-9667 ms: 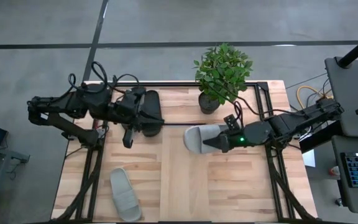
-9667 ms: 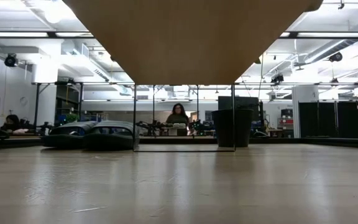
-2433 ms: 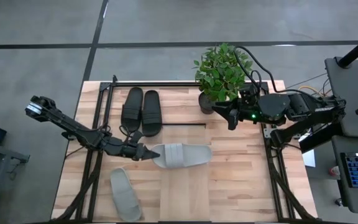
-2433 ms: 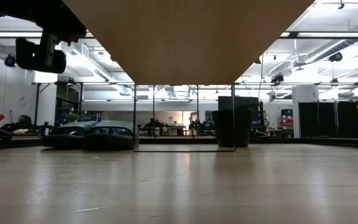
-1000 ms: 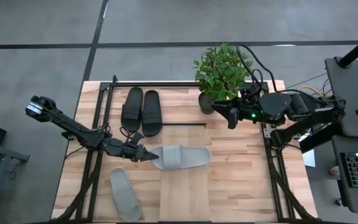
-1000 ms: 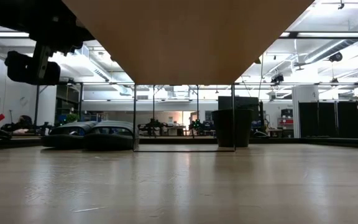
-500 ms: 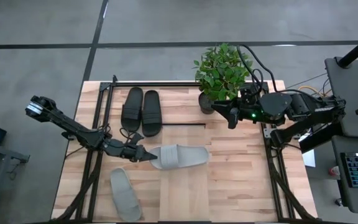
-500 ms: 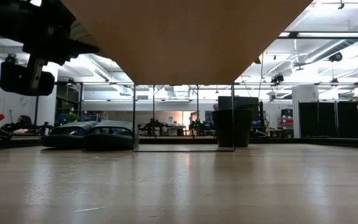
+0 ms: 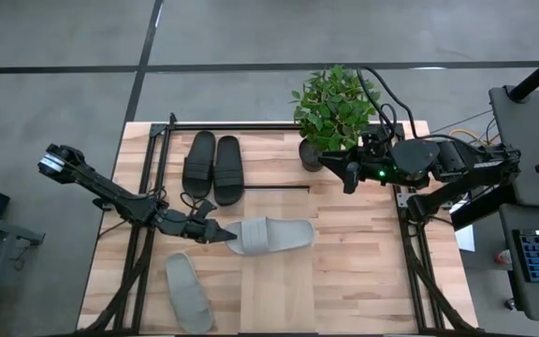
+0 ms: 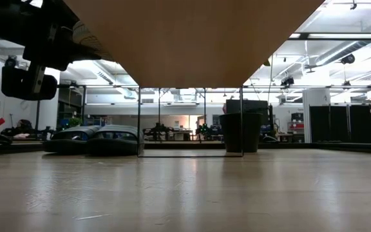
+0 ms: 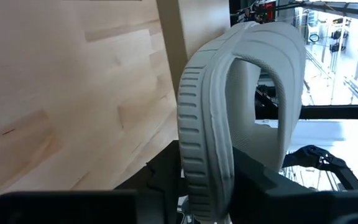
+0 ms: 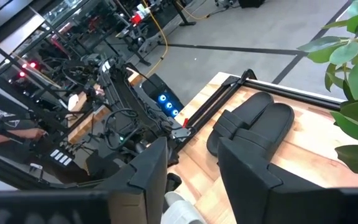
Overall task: Pick and place slides into the shelf
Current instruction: Put the right gray slipper on the shelf
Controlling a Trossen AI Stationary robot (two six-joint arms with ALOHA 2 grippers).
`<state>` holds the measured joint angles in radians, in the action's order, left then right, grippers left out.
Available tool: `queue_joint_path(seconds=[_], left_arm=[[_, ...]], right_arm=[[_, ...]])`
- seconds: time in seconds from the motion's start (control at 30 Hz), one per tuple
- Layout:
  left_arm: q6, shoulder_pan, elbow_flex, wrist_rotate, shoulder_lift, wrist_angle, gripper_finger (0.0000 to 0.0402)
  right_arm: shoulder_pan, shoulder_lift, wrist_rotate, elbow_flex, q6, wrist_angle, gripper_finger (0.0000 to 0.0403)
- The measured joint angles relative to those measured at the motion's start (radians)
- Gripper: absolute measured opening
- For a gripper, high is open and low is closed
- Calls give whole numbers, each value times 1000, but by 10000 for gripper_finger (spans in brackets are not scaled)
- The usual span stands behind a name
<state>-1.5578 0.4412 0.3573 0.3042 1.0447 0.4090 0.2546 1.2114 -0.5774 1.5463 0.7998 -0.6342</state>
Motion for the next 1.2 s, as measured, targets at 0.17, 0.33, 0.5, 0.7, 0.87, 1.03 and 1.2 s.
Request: queue_joint_path(seconds=[0.17, 0.33, 0.5, 0.7, 0.87, 1.03, 1.2], left_arm=[[3, 0, 1, 12, 0, 1, 87], [-4, 0, 1, 15, 0, 1, 113], [-7, 0, 1, 15, 0, 1, 168], [-6, 0, 1, 15, 0, 1, 219], [-3, 0, -3, -5, -1, 1, 235], [3, 0, -6, -36, -5, 0, 238], [19, 0, -7, -38, -14, 0, 238]], right_arm=[[0, 0, 0, 0, 0, 0, 134], [0, 0, 0, 0, 0, 0, 136], [0, 0, 0, 0, -7, 0, 132], [0, 0, 0, 0, -7, -1, 137], [0, 0, 0, 0, -7, -1, 133], [0, 0, 0, 0, -7, -1, 130], [0, 0, 0, 0, -7, -1, 130]])
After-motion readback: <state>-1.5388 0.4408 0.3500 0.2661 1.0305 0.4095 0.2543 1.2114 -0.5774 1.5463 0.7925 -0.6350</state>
